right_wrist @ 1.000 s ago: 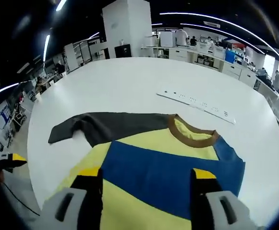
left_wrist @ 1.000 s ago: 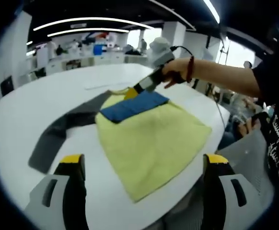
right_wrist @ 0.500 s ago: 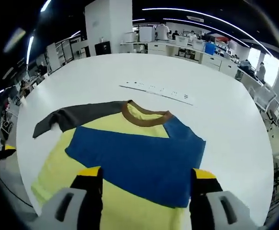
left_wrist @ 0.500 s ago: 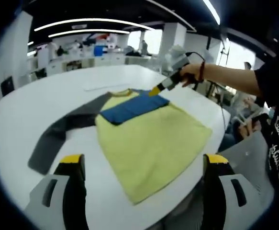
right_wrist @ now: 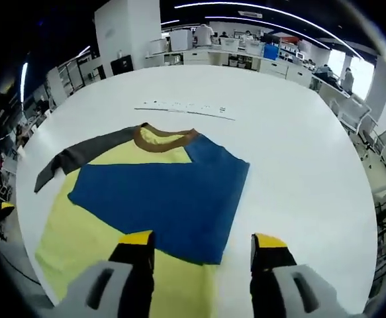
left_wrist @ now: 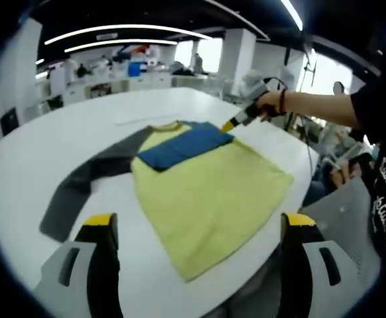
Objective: Fold the garment on the visible template until the final outline fits inside the template.
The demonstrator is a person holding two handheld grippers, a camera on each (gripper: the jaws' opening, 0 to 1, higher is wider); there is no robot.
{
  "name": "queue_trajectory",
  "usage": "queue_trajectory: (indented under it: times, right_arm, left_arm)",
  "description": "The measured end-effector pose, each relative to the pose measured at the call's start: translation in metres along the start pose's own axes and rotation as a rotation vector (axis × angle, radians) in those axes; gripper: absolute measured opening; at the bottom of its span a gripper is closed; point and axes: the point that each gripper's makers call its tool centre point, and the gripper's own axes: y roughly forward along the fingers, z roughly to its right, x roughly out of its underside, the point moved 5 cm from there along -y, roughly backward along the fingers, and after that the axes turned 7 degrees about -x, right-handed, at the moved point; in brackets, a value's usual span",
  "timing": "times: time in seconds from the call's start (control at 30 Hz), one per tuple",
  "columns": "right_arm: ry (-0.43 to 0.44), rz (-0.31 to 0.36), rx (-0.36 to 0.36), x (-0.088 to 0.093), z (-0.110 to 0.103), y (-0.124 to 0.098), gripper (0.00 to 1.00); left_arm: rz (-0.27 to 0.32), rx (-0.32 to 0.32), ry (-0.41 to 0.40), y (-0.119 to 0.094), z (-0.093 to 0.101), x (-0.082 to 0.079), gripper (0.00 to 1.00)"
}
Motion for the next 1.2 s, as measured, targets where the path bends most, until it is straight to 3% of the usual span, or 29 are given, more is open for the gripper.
queue_trajectory:
  times: [0.23,0.7,1.0,1.2]
  right_arm:
    - [0.039,-0.018,0.005,0.017,0.011,0.006,0.33]
    - [0.102,-0.013,-0.006,0.025,0.014,0.011,0.19]
    - [0.074,-0.014,-0.013,0.027,0.005,0.020,0.03]
    - [0.054,-0.030,-0.013,0.027,0.008,0.020,0.01]
  left_arm:
    - [0.017,-0.005,-0.018,0.000,-0.001,-0.001,0.98]
    - [0.016,-0.009,-0.021,-0.001,-0.002,-0.001,0.97]
    - [0.006,-0.018,-0.016,-0.003,-0.003,0.001,0.97]
    - [0.004,-0.021,-0.012,-0.004,-0.004,0.002,0.97]
